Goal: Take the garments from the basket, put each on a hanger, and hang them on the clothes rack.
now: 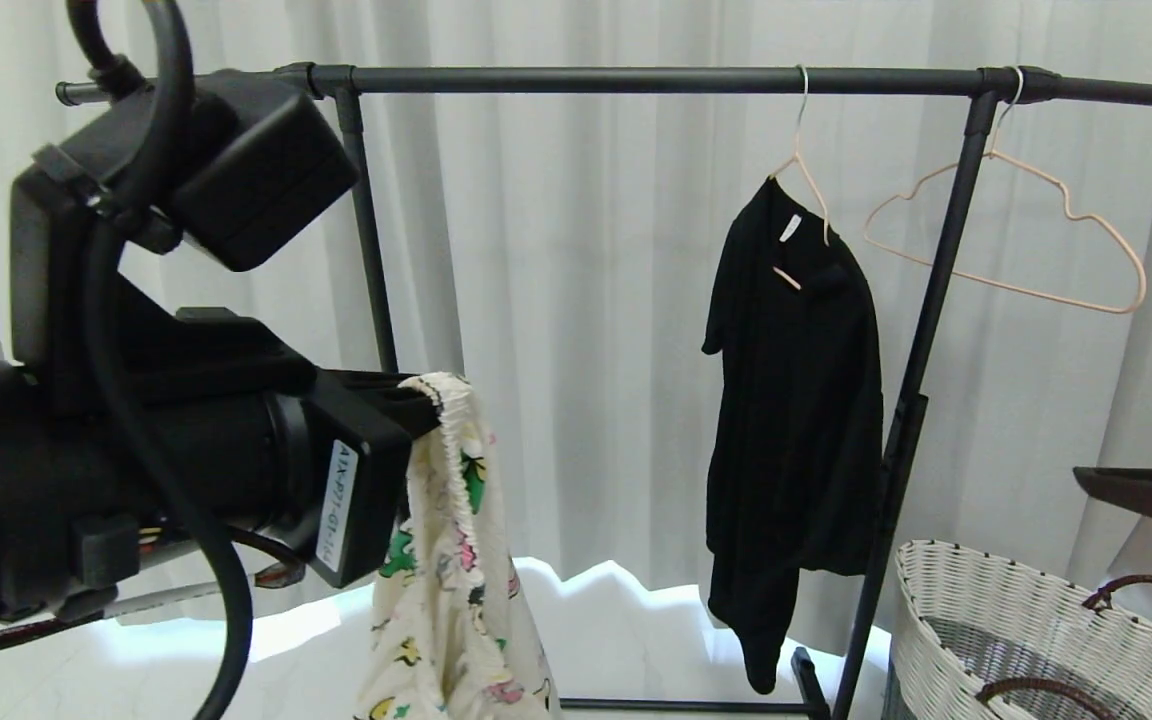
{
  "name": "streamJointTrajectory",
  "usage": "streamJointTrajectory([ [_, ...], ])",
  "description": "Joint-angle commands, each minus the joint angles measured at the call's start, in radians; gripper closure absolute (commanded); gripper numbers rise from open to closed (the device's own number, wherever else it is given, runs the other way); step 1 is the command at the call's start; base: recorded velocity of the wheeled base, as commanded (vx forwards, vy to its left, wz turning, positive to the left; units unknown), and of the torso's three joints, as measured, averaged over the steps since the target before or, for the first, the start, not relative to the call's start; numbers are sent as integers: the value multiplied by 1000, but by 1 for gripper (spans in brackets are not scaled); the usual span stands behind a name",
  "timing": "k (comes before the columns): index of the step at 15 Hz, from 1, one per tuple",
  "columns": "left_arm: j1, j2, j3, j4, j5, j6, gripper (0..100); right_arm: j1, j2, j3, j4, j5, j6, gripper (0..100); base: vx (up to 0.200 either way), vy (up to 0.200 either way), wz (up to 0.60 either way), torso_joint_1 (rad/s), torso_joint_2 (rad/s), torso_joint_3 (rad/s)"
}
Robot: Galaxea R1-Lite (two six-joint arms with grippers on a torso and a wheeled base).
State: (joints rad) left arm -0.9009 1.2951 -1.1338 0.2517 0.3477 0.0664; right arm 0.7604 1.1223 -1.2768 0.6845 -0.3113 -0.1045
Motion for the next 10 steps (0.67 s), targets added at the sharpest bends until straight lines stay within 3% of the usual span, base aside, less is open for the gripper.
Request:
streamJointTrajectory([
  [1, 119, -68, 62, 0, 1, 66, 100, -213, -39, 24, 93, -109, -6, 0, 0, 0, 0, 0, 0, 0],
  [4, 252, -123, 140, 0, -1, 98, 100, -340, -82, 77, 118, -123, -15, 0, 0, 0, 0, 0, 0, 0],
  [7, 306, -169, 198, 0, -1, 98, 100, -366, -145, 172, 115, -187, -50, 0, 0, 0, 0, 0, 0, 0],
  [10, 313, -189, 221, 0, 1, 98, 100, -369, -168, 217, 79, -193, -43, 0, 0, 0, 0, 0, 0, 0],
])
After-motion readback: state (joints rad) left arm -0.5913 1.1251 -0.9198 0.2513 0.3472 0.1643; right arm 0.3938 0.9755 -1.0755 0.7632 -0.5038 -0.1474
